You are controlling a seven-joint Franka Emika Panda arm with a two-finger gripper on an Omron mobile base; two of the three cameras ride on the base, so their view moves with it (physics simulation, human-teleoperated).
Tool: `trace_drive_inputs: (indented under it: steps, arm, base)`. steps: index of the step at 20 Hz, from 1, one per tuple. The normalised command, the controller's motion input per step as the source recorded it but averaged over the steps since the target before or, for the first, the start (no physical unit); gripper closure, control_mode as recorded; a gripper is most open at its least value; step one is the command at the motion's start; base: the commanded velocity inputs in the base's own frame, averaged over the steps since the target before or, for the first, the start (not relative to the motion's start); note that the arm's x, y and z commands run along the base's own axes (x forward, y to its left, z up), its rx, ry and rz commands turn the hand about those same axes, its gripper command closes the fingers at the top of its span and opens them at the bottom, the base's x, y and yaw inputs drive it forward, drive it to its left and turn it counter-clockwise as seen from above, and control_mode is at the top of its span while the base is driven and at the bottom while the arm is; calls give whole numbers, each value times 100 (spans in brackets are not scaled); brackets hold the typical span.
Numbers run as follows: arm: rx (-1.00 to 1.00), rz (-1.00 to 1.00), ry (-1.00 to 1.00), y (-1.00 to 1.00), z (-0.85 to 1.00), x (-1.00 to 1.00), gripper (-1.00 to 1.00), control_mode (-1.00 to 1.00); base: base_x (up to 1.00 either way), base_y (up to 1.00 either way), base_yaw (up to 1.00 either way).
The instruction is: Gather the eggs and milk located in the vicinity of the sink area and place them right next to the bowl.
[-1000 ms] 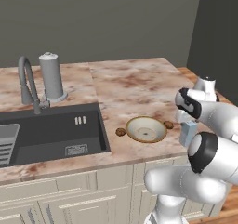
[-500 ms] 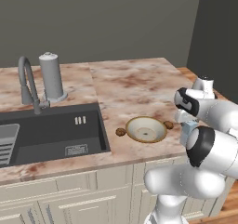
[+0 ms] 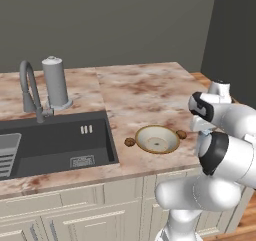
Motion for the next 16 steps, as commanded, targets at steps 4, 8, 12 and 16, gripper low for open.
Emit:
trace_drive_inputs:
  steps: [4,8,12,16]
  arm:
    - [0,0,0,-9,-3,-28,100,-100]
    - [0,0,0,0,0,-5,100,-100]
    - [0,2,1,0,10,1,100,-100]
    - [0,9,4,0,22,12,100,-100]
  base:
    - [0,0,0]
    - [0,0,0]
    - [0,0,0]
    - [0,0,0]
